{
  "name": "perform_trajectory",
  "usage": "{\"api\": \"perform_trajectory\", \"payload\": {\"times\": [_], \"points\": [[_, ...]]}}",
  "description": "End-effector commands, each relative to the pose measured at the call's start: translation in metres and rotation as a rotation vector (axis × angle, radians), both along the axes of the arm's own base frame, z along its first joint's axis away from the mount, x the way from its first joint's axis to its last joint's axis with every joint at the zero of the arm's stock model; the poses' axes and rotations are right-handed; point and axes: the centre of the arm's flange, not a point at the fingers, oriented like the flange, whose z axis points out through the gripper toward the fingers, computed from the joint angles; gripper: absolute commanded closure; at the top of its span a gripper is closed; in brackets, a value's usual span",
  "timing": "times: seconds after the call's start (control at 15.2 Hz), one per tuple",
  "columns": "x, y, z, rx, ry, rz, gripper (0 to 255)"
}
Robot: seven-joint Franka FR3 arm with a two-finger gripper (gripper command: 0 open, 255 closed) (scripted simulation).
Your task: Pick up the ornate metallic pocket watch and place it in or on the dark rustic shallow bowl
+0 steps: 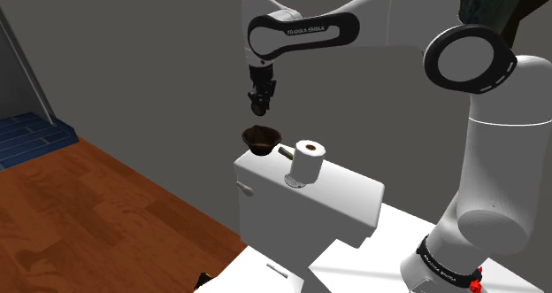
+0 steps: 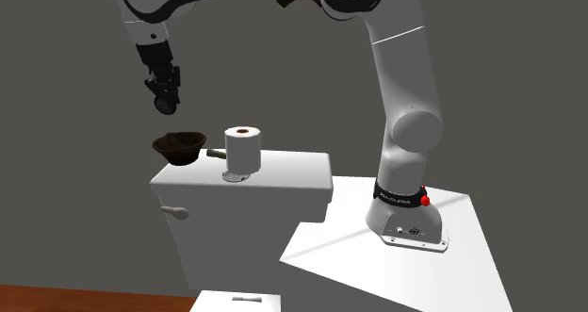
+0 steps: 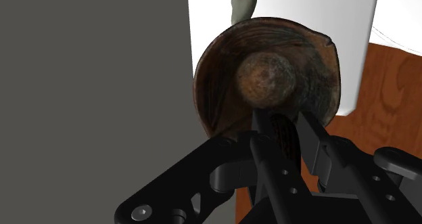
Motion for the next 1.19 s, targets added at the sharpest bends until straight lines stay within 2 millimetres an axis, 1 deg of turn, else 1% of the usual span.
{"api": "perform_trajectory", "payload": {"times": [0.0, 0.59, 1.12], "points": [[0.000, 0.001, -0.011, 0.000, -0.001, 0.000, 255], [0.000, 0.001, -0.059, 0.000, -0.001, 0.000, 255], [0.000, 0.001, -0.059, 0.000, -0.001, 0.000, 255]]}}
